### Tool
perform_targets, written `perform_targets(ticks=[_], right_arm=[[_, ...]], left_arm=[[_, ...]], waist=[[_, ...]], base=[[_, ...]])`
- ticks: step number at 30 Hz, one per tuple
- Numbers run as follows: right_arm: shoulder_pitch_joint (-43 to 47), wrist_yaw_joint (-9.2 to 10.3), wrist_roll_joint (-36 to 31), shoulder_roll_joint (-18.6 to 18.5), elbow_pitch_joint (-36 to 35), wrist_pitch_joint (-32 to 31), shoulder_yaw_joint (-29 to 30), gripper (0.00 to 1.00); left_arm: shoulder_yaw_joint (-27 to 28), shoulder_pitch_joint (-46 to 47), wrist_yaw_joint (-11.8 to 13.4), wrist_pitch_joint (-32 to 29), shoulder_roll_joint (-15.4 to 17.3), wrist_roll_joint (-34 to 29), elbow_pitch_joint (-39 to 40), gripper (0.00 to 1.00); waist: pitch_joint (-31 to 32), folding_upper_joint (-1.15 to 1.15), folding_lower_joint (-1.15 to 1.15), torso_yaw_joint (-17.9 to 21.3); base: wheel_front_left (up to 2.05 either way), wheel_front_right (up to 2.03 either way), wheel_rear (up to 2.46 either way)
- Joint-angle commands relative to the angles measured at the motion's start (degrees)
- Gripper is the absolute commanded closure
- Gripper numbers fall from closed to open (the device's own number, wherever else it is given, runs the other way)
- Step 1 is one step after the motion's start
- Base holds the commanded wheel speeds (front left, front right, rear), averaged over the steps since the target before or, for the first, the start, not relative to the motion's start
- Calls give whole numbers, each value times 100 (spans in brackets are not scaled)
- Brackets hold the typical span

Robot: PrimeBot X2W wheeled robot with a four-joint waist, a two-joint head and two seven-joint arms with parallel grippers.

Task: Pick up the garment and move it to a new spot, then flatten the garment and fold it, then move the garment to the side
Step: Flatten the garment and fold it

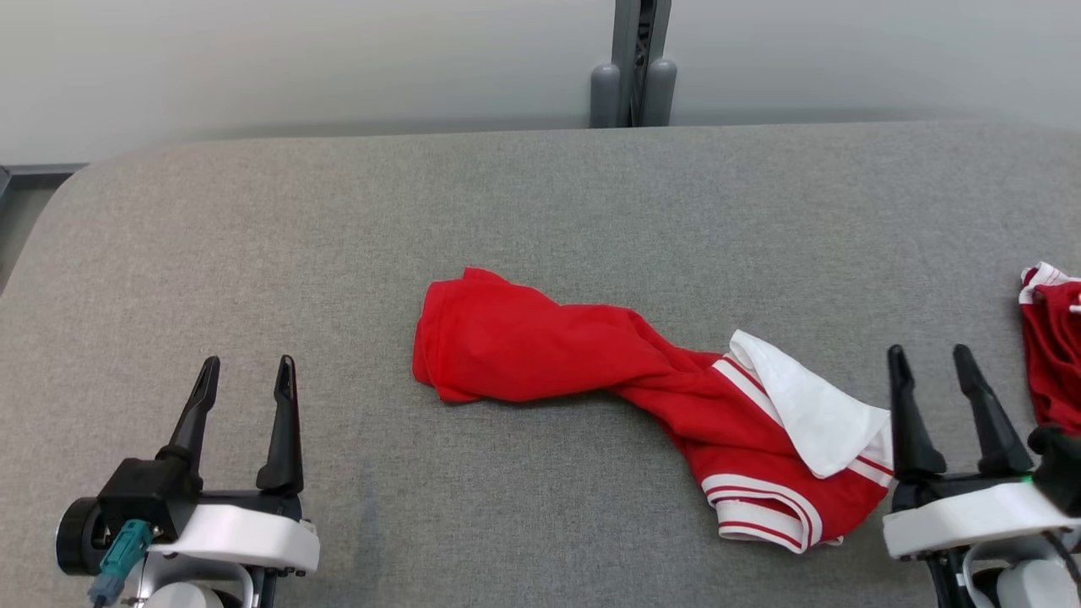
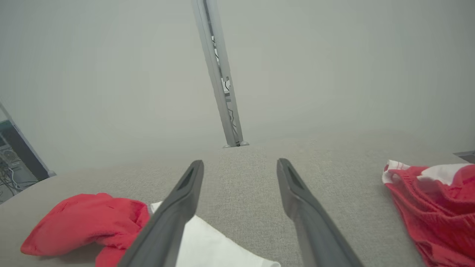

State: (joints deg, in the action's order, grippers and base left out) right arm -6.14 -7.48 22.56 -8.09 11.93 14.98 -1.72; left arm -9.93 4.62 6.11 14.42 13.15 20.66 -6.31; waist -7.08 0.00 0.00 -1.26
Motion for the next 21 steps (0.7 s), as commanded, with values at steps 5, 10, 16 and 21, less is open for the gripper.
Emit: perform_targets(ticks=[5,10,16,21], right_arm=[[268,-4,-336,10,-477,22,-192,0],[574,-4,-638,51,-712,22,-176,0],[814,-4,-848,147,-843,-91,-160,0],[847,-4,-824,180,-886,-132,-199,0]], left_arm=[[7,-260,113,27,44,-56,203,0],[0,-465,180,-27,74,-50,339,0],[-81,-615,211,-138,112,-64,441,0],[-128,-622,223,-228,144,-62,453,0]], waist=[[161,0,0,68],[272,0,0,103],[373,0,0,163],[406,0,0,198]], base=[[0,0,0],[0,0,0],[0,0,0],[0,0,0]])
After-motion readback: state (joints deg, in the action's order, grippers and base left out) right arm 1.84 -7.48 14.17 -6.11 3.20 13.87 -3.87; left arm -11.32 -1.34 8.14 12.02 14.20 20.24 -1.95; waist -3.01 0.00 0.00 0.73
